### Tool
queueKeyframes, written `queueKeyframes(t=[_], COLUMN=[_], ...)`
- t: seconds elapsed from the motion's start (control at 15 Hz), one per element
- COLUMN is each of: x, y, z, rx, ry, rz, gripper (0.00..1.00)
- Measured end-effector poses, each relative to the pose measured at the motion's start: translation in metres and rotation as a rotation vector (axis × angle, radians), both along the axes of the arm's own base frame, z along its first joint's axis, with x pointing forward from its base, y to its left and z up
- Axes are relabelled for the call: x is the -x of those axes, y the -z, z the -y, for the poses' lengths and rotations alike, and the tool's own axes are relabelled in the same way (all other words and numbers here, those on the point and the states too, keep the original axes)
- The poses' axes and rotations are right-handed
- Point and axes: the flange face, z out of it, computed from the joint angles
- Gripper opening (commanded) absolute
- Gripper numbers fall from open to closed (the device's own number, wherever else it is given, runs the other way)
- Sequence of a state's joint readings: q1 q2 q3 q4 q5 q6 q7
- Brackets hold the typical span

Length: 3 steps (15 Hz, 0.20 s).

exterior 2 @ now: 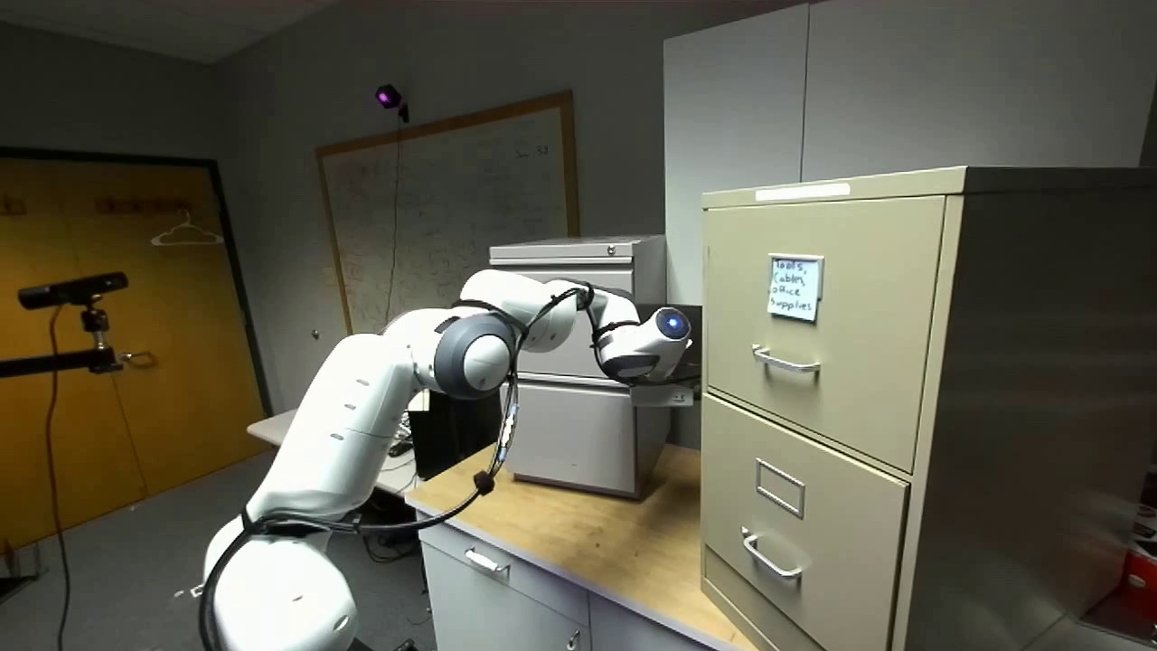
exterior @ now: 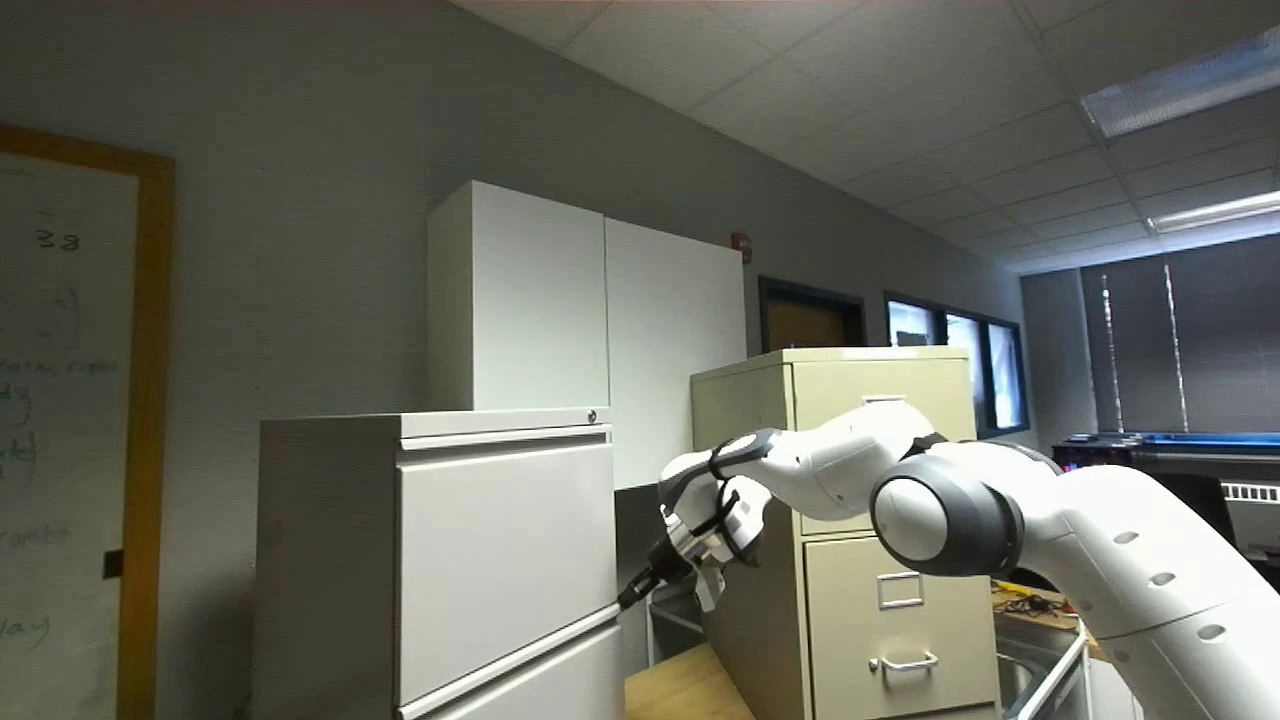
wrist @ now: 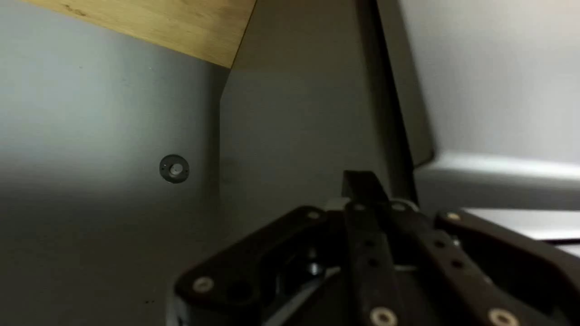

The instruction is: Close the bottom drawer

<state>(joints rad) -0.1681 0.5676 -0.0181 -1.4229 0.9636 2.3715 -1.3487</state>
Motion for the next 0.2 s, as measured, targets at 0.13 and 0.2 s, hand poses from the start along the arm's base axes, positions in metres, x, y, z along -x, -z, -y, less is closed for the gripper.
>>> queueKeyframes(t=[0.13,0.2], x=[-0.011,-0.016], y=[-0.001,0.000], z=[0.001,0.002], rx=[0.021,0.033], ry=[-0.005,-0.006], rz=[0.008,0.006], gripper=[0.00,0.00])
